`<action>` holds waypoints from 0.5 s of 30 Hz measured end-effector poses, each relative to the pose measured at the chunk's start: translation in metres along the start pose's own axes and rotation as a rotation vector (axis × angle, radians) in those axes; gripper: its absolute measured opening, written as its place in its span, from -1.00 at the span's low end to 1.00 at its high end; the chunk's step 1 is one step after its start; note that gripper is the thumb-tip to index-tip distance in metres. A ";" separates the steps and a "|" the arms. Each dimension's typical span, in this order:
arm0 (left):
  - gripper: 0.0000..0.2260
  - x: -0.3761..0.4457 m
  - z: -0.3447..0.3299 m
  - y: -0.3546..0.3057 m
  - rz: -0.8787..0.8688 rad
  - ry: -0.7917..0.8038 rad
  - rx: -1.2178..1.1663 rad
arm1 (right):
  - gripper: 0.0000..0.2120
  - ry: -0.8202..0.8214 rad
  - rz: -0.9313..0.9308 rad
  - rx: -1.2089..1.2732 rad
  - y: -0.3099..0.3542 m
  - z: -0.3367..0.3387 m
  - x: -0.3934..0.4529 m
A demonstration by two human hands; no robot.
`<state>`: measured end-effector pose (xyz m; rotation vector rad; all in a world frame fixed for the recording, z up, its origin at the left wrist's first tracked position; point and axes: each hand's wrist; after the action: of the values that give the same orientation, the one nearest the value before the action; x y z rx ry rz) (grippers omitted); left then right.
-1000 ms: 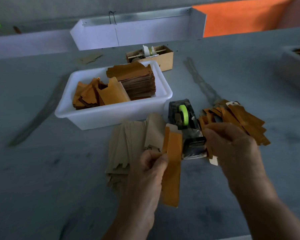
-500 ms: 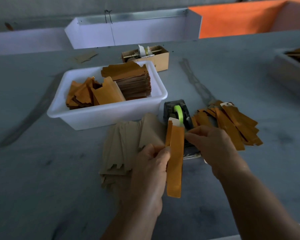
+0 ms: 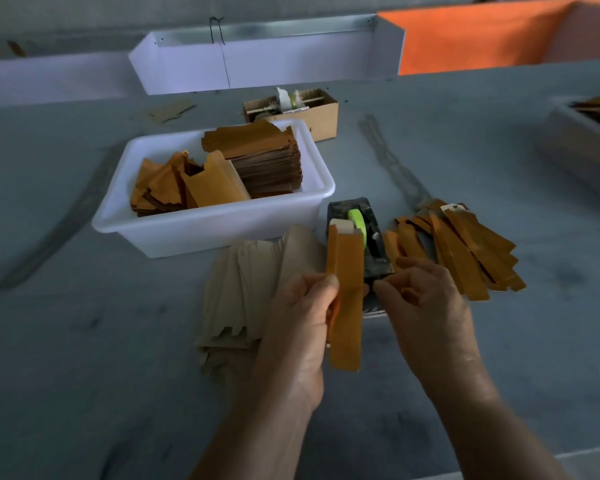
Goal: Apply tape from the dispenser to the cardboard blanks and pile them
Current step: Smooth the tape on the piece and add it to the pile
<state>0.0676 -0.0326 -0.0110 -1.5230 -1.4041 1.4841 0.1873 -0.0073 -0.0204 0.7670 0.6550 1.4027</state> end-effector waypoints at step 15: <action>-0.84 0.012 -0.012 -0.005 -0.164 0.082 0.393 | -0.90 -0.158 0.115 -0.090 -0.009 -0.015 -0.009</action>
<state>0.0757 -0.0166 -0.0075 -1.1825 -1.0832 1.4738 0.1797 -0.0151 -0.0369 0.8448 0.4286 1.4487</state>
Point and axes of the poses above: each hand's wrist, its own x-axis towards the middle knuckle, its own z-axis out of the back of the hand, y = z × x, and after that the axes turned 5 degrees about y, right-handed
